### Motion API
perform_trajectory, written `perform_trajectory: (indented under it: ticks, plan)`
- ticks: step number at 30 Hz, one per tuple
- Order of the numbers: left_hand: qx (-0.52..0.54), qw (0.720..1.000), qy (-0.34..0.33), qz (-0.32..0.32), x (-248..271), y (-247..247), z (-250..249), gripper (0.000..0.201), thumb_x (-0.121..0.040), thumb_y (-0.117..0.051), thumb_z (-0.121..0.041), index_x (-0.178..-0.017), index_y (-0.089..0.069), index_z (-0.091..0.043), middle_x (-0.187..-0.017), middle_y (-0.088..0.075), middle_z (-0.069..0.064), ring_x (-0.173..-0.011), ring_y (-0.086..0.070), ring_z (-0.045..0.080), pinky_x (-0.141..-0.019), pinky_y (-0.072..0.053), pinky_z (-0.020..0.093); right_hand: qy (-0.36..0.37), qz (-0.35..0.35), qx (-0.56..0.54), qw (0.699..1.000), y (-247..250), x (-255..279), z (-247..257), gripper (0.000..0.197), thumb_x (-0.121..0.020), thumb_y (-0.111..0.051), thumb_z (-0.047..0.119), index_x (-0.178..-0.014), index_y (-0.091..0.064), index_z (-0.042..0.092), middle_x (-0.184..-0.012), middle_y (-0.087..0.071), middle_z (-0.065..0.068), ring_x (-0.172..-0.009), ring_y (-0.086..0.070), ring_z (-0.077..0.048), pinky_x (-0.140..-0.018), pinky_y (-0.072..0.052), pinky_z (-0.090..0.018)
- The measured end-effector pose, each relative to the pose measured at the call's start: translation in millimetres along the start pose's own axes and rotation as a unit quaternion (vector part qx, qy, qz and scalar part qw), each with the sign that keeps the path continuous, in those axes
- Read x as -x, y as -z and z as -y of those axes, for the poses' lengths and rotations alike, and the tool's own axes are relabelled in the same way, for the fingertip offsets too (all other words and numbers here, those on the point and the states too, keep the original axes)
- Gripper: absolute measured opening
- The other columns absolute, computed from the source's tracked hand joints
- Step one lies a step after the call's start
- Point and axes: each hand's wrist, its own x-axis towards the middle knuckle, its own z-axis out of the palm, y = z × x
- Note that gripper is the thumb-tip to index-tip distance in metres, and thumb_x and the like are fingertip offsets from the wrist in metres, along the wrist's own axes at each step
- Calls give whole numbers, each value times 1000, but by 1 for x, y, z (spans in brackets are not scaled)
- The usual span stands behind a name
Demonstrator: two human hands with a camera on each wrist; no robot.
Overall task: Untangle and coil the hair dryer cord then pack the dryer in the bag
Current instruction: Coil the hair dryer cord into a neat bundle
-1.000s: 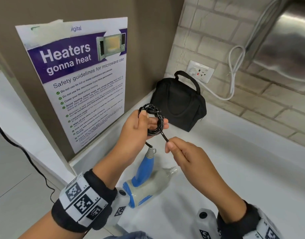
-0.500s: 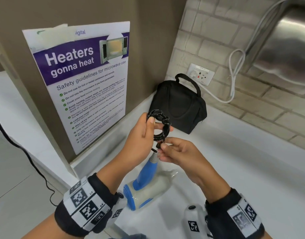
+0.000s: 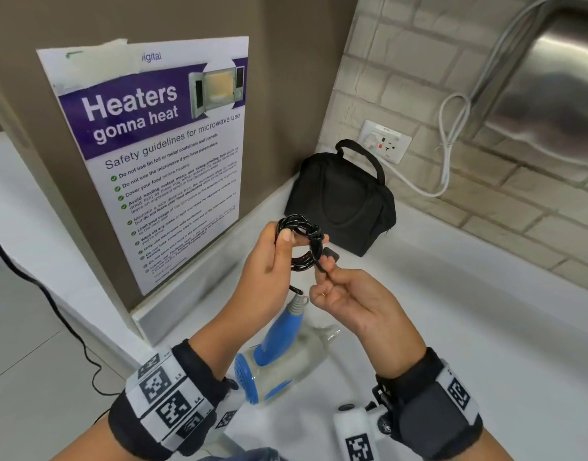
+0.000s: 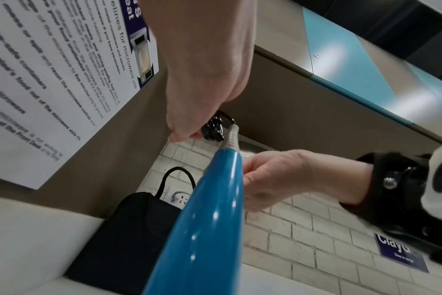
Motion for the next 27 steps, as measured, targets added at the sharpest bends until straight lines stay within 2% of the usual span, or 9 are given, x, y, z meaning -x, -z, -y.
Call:
perform_trajectory:
  ticks: [4,7,9,12,14,18,23,26,27]
  plan:
    - [-23,999,6,28,-5,3,-1,28,-102,-29,-25,-104,-53,-9,-102,-67,-7,-98,-60,2,-88,-41,12,-16,21,73,997,5,4,2,24,-87,-39,-10,-84,-56,7,-77,-60,-2,-60,-57,-7,-47,-36,-20]
    - [-70,997,11,27,-9,3,4,23,-101,-32,-25,-107,-52,-16,-105,-52,-5,-96,-50,3,-85,-37,8,9,51,148,988,9,9,3,24,-85,-43,-11,-89,-60,5,-73,-59,-3,-50,-51,-7,-45,-36,-18]
    - [-92,996,15,16,-10,1,7,22,-100,-34,-25,-104,-54,-16,-108,-50,-2,-97,-48,0,-86,-35,10,27,57,190,980,11,10,4,27,-87,-42,-11,-95,-61,6,-74,-58,-3,-51,-49,-6,-46,-36,-16]
    - [-111,993,25,15,-11,-4,7,20,-100,-36,-26,-89,-52,-20,-96,-46,-7,-84,-48,-12,-74,-34,-1,41,56,243,968,13,10,8,31,-88,-42,-12,-99,-64,6,-80,-56,-5,-55,-48,-5,-46,-36,-15]
    - [-124,992,21,8,-11,-5,8,19,-99,-37,-25,-89,-52,-20,-92,-43,-11,-82,-47,-12,-71,-32,-4,40,56,267,961,13,10,11,31,-88,-45,-10,-108,-65,3,-76,-56,-3,-57,-48,-4,-47,-37,-13]
    - [-151,989,5,-5,-12,-5,11,20,-99,-38,-26,-99,-56,-18,-91,-45,-9,-85,-48,-1,-73,-35,2,53,54,291,954,10,11,16,30,-90,-48,-5,-115,-64,3,-72,-55,-2,-59,-47,-4,-48,-39,-11]
    - [-133,990,-9,-50,-17,-4,17,18,-96,-45,-29,-101,-60,-21,-99,-56,1,-90,-58,14,-80,-48,25,64,75,329,939,5,13,16,26,-88,-46,-4,-96,-68,7,-76,-53,-4,-61,-45,-6,-49,-39,-15]
    - [-137,987,-4,-78,-16,-6,17,16,-96,-46,-30,-100,-61,-24,-101,-53,-2,-87,-57,7,-78,-46,15,56,92,299,948,2,16,17,14,-83,-51,9,-94,-60,9,-75,-51,-1,-61,-46,-7,-50,-36,-18]
    - [-134,988,-1,-81,-15,-6,16,15,-96,-46,-31,-101,-60,-26,-101,-53,-3,-87,-57,7,-79,-47,16,60,92,302,947,1,17,16,11,-84,-55,14,-92,-62,11,-76,-52,1,-63,-46,-6,-51,-36,-19]
